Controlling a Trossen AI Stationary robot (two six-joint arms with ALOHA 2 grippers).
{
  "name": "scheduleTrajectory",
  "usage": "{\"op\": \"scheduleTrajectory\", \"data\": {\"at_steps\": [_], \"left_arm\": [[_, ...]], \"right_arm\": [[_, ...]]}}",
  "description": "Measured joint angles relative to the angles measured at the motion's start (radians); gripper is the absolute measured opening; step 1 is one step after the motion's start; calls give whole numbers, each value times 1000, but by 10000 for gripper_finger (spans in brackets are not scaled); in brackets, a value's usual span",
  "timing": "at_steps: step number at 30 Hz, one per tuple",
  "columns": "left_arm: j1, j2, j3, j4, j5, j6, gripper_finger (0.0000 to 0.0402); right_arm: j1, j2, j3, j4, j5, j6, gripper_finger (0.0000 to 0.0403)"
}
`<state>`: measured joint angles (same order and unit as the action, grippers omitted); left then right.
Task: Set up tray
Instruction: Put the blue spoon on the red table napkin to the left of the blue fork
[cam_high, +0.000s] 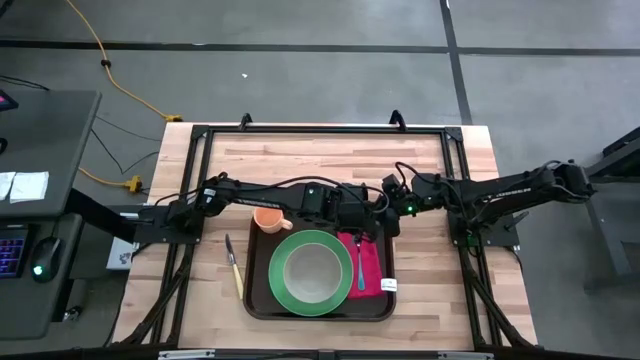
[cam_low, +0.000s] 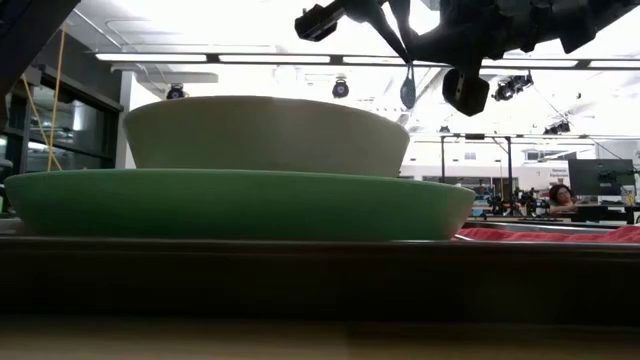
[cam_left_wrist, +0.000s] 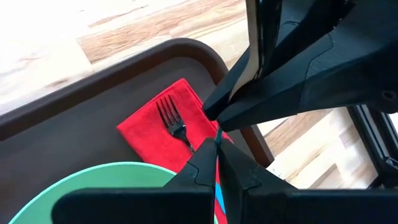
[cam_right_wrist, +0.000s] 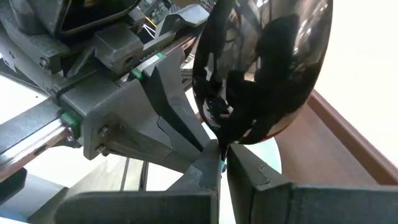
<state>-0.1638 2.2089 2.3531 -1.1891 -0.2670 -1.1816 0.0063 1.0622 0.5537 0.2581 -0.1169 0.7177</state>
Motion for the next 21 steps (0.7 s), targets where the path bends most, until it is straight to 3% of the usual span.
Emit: {"op": "scheduleTrajectory", "data": {"at_steps": [21], "left_arm": [[0, 0, 0, 20, 26, 51, 40]], "right_arm": [[0, -1, 0, -8, 4, 0, 0]]}}
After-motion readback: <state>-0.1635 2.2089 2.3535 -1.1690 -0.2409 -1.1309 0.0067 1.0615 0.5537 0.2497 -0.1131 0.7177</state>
